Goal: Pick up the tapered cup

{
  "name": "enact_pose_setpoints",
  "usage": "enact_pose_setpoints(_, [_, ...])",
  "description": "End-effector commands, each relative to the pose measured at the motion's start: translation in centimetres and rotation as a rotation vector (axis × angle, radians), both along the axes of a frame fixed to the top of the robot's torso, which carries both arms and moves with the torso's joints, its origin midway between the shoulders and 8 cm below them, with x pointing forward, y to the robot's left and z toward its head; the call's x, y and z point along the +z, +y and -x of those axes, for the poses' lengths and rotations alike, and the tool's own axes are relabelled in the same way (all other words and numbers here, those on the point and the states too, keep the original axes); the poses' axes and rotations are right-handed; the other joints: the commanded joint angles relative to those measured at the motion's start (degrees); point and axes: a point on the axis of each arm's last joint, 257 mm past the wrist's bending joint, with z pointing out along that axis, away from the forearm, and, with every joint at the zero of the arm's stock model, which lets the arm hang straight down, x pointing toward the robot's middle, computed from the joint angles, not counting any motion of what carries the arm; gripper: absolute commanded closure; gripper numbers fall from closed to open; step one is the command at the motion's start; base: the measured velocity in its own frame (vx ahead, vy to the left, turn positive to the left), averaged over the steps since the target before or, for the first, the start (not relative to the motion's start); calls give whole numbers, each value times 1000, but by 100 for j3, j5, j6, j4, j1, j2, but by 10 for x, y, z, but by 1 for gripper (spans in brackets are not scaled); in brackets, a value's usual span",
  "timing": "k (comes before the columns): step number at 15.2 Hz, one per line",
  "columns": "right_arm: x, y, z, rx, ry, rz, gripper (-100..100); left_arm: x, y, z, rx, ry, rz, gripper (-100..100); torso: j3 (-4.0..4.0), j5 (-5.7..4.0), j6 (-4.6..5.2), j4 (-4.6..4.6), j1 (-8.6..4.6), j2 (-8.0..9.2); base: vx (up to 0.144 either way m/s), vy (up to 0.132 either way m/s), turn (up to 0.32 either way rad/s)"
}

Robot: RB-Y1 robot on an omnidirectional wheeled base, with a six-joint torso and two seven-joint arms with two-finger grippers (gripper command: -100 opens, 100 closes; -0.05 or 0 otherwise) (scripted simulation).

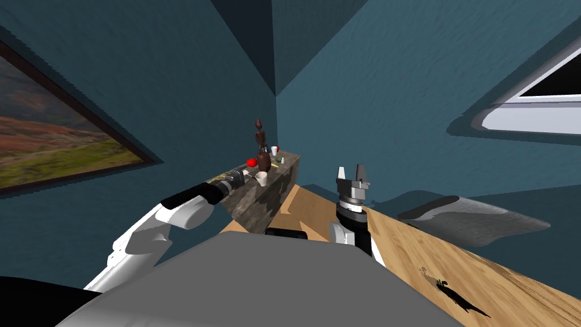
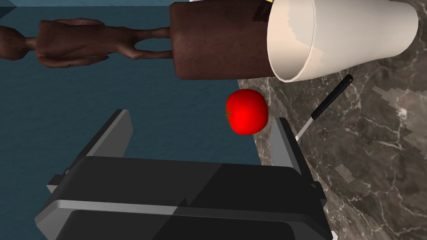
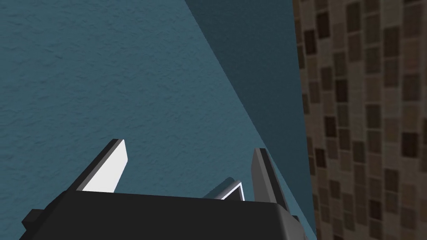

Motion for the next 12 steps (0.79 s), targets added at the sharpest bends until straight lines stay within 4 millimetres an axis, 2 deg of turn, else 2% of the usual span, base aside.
enact_pose_setpoints(1, [0, 0, 0, 0, 0, 0, 0, -10, 3, 3, 3, 52, 7, -100, 0, 0, 0, 0, 0, 0, 109, -67, 68])
enact_pose_setpoints(12, [0, 0, 0, 0, 0, 0, 0, -44, 16, 23, 17, 260, 24, -100, 3, 1, 2, 1, 7, 8, 78, -40, 31])
